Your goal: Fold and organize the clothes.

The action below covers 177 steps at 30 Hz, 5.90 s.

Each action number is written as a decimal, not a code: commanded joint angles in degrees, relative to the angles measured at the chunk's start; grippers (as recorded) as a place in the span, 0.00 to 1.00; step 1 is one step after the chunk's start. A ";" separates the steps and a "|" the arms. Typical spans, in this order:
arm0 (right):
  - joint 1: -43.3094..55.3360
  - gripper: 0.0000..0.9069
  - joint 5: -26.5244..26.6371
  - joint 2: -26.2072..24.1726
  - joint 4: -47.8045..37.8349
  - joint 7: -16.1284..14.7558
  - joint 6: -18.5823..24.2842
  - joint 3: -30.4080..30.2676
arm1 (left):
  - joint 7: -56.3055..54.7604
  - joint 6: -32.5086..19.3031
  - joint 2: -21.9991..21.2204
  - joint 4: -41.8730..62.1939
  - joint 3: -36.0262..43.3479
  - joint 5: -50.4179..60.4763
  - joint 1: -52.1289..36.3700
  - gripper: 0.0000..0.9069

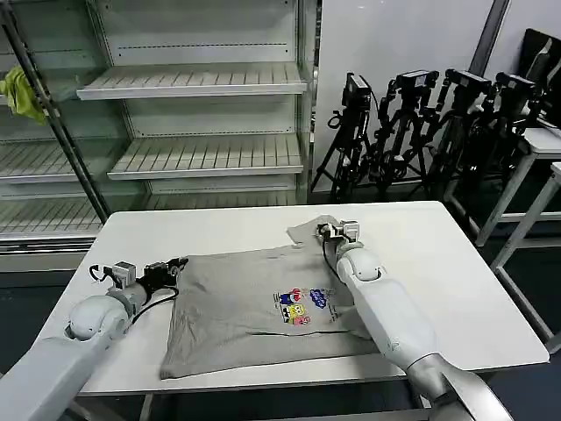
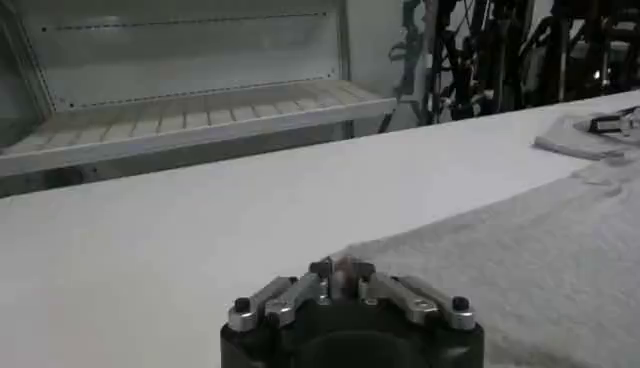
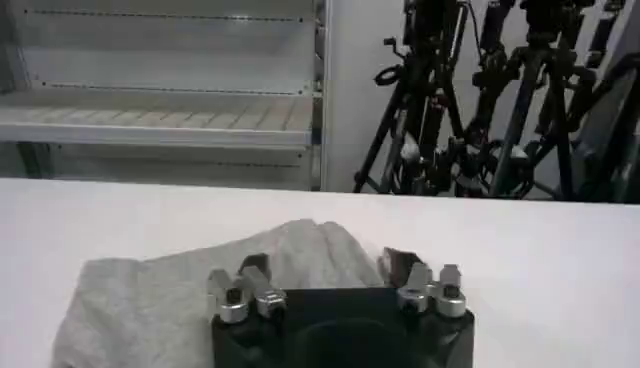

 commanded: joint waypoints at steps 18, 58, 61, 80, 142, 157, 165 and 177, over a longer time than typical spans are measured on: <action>-0.98 0.00 -0.90 -0.93 1.91 0.06 0.88 -0.76 | 0.68 -0.30 0.30 -0.42 -0.92 0.62 1.31 0.04; -18.16 0.00 11.87 -19.19 42.21 3.30 -3.31 2.89 | 0.34 0.75 8.98 -18.18 -14.81 -4.93 16.29 0.04; -20.82 0.00 12.50 -22.13 45.48 3.40 -3.50 5.25 | 0.53 0.72 10.62 -20.74 -18.84 -5.58 20.36 0.04; -38.03 0.00 14.05 -31.24 59.52 2.64 -3.45 17.19 | 0.61 0.70 12.77 -28.79 -26.86 -5.47 33.72 0.04; -35.47 0.00 7.12 -30.51 51.52 -0.90 -0.11 9.64 | 1.64 -0.48 16.31 -29.59 -30.02 -5.15 38.06 0.04; -37.98 0.00 5.11 -30.19 51.43 -1.77 0.56 9.48 | 1.58 0.18 17.62 -32.78 -35.88 -5.47 44.57 0.04; -38.64 0.00 4.64 -31.38 52.42 -2.06 0.22 9.59 | 1.59 0.38 17.64 -33.22 -36.71 -4.70 46.36 0.04; -40.92 0.00 3.12 -32.20 53.16 -2.35 0.14 10.26 | 1.55 0.78 17.54 -33.92 -36.65 -2.86 49.41 0.04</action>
